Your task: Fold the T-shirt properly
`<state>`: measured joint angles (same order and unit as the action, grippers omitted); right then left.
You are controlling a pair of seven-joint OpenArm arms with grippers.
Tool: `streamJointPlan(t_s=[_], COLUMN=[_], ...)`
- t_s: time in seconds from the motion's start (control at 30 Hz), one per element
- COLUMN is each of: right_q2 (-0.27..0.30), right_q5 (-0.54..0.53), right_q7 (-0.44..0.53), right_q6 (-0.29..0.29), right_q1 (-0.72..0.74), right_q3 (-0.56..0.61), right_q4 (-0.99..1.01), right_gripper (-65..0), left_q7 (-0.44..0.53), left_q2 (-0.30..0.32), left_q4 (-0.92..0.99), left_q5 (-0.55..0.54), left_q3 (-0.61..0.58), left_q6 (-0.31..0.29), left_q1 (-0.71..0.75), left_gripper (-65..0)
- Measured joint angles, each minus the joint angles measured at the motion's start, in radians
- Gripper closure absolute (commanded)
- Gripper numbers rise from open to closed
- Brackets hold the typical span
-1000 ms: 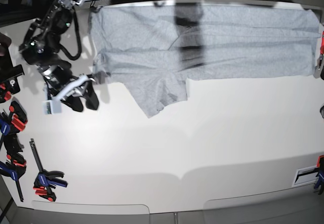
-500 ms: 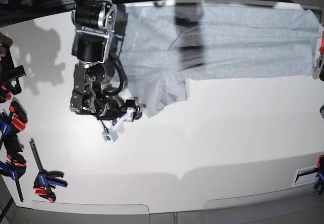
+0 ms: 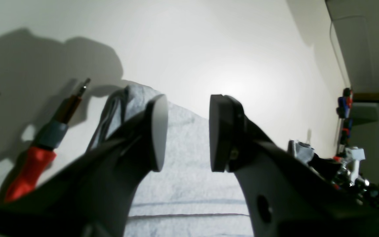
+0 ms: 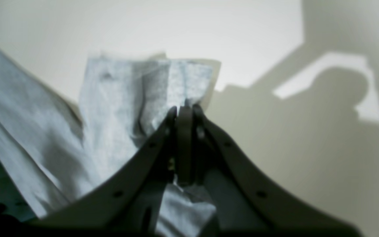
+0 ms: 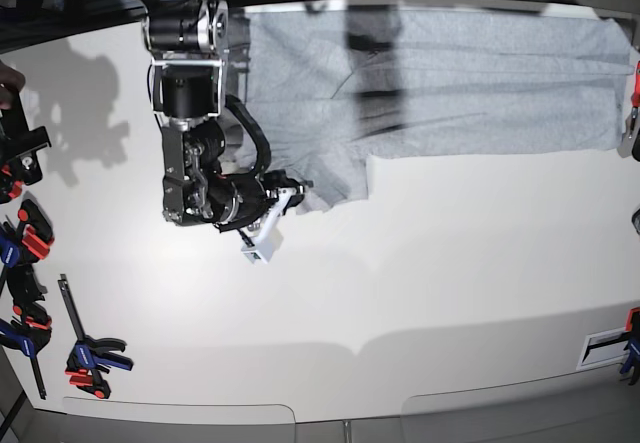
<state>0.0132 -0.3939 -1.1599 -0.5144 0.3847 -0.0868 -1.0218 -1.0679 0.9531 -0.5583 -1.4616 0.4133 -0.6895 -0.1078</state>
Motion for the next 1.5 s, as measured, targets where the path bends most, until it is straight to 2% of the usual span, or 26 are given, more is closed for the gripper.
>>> streamJointPlan(t_s=[0.1,0.17,0.3,0.43,0.57,0.83,0.87,0.93,0.97,1.0,1.13,1.2,1.27,1.43,1.5], right_q2=[-0.033,-0.074,-0.168,-0.164,-0.163,-0.163,-0.163,-0.163,-0.163,-0.163,-0.163,-0.163,-0.163,-0.163,-0.163], right_q5=[0.005,0.005,0.002,0.004,0.018,0.013,0.012,0.01,0.01,0.01,0.011,0.004,-0.007,-0.018,-0.019], right_q7=[-0.073,-0.122,-0.132,-0.114,-0.089,-0.079,-0.08,-0.056,-0.02,-0.003,0.016,0.016,0.019,0.027,0.044], right_q6=[0.003,0.003,-0.008,-0.008,-0.008,-0.008,-0.008,-0.008,-0.008,-0.008,-0.008,-0.008,-0.008,-0.008,-0.008], right_q1=[-0.058,-0.111,-0.28,-0.47,-0.628,-0.729,-0.732,-0.728,-0.726,-0.723,-0.713,-0.686,-0.661,-0.619,-0.61], right_q3=[0.0,0.0,0.003,0.079,0.147,0.226,0.231,0.236,0.236,0.236,0.236,0.236,0.236,0.236,0.236], right_q4=[-0.181,-0.32,-0.602,-0.824,-0.918,-0.918,-0.918,-0.918,-0.918,-0.918,-0.918,-0.918,-0.922,-0.951,-0.953], right_gripper=[0.0,0.0,0.0,0.0,0.0,0.0,-2.4,-22.9,-30.2,-33.6,-33.8,-33.8,-33.8,-33.8,-33.8], left_q7=[0.001,0.011,0.014,0.018,0.014,0.013,0.013,0.013,0.013,0.014,0.092,0.085,0.061,-0.117,-0.158], left_q2=[0.0,0.0,0.0,0.0,0.0,0.0,0.0,0.0,0.0,0.0,0.0,0.003,0.003,0.006,0.005], left_q4=[-0.001,-0.001,-0.002,0.0,-0.001,0.0,0.0,0.0,0.0,0.0,0.0,0.0,0.0,0.0,0.0], left_q5=[0.0,0.0,0.0,0.0,0.0,-0.001,0.0,0.0,0.0,-0.001,-0.001,0.0,0.002,-0.001,-0.001], left_q3=[0.0,0.0,0.0,0.0,0.0,0.0,0.0,0.0,0.0,0.0,0.0,0.0,0.015,0.15,0.201], left_q6=[0.0,0.0,-0.001,0.0,0.0,0.0,0.0,0.0,0.0,0.0,0.0,0.0,0.001,0.0,0.0], left_q1=[0.0,0.001,0.002,0.002,0.0,0.0,0.0,0.0,0.0,0.0,0.0,-0.001,0.002,0.044,0.093], left_gripper=[-19.6,-19.6,-19.6,-19.6,-19.6,-19.6,-19.6,-19.7,-19.9,-20.7,-23.3,-23.3,-23.3,-23.3,-23.3])
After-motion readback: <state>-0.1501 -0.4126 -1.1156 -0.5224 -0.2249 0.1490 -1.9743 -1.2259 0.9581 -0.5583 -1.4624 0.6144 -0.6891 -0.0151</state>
